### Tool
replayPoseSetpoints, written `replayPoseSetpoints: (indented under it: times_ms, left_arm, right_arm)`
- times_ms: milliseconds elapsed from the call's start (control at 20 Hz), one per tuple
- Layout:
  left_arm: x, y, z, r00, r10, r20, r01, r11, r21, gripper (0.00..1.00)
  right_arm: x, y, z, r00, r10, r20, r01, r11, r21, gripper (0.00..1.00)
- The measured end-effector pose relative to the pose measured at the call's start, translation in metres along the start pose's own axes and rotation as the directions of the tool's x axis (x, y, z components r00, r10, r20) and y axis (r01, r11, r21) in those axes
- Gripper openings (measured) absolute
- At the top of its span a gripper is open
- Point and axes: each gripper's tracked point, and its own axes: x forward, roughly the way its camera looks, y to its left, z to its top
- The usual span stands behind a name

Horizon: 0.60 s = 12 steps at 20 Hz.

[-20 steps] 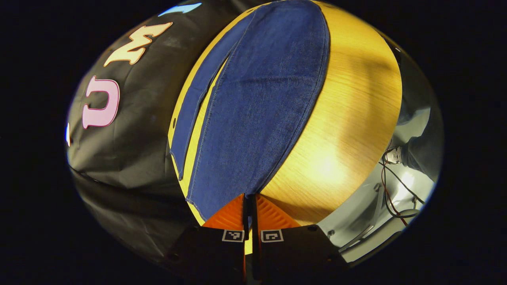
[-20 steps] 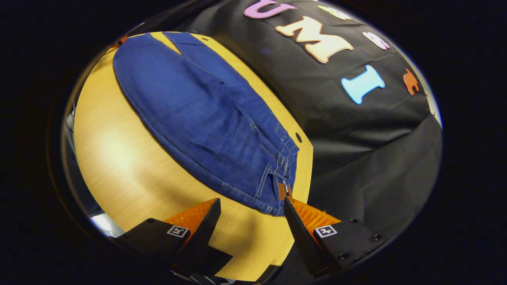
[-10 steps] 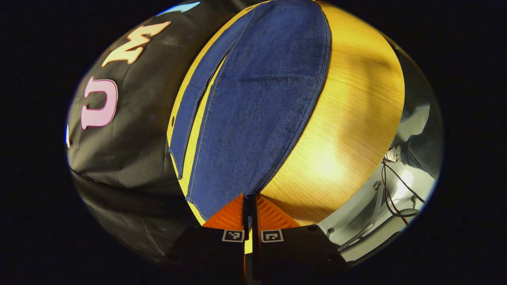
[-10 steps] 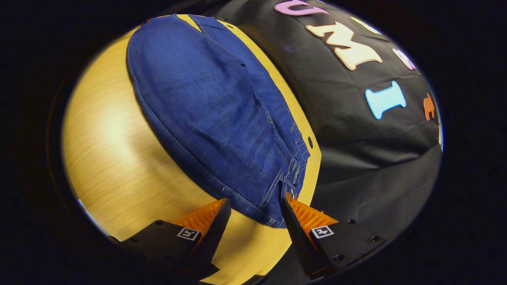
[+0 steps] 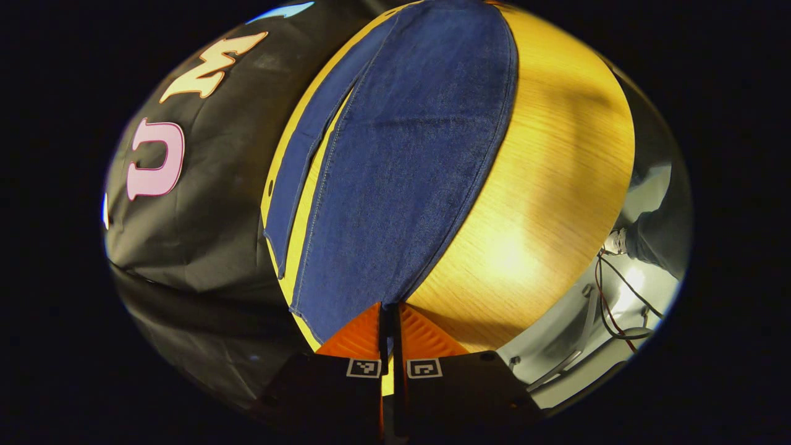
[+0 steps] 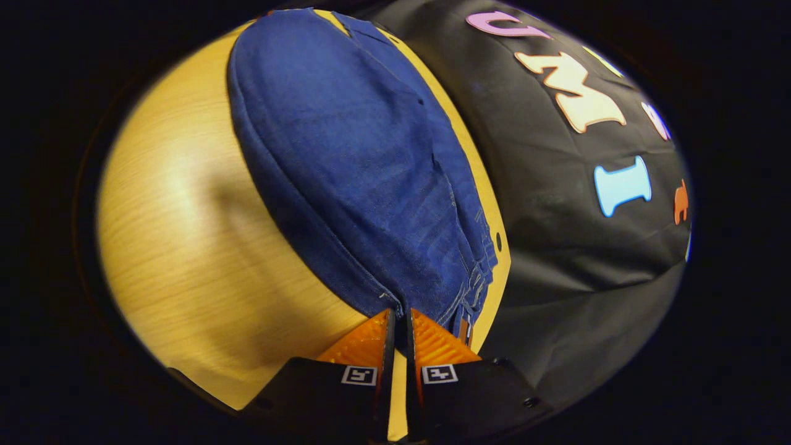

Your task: Grasp the waist and the cuffs of the jeans and fold them to make the two legs overlap; first hold the waist and fold one-third of the jeans toward the cuffs, then hold the cuffs and fold the remaining one-third in the same direction to finish folding.

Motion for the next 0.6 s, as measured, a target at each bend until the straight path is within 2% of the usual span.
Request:
replayPoseSetpoints:
  times_ms: [50,150,300,600]
  left_arm:
    - [0.001,0.0,0.0,1.0,-0.003,-0.004,0.003,1.0,-0.004,0.01]
    - [0.002,0.002,-0.001,1.0,-0.011,-0.019,0.01,0.999,-0.03,0.0]
    - [-0.001,0.007,0.0,0.999,-0.035,-0.037,0.03,0.989,-0.148,0.0]
    - [-0.019,0.075,0.024,0.998,0.056,-0.032,-0.064,0.932,-0.356,0.0]
  right_arm:
    - [0.0,-0.001,-0.002,1.0,-0.001,-0.003,0.001,1.0,0.02,0.05]
    - [-0.005,-0.006,0.001,1.0,-0.012,0.0,0.012,0.998,0.066,0.04]
    - [-0.016,-0.026,0.009,0.997,-0.071,0.009,0.068,0.981,0.18,0.04]
    - [-0.03,-0.095,0.046,0.98,-0.195,0.044,0.169,0.925,0.341,0.03]
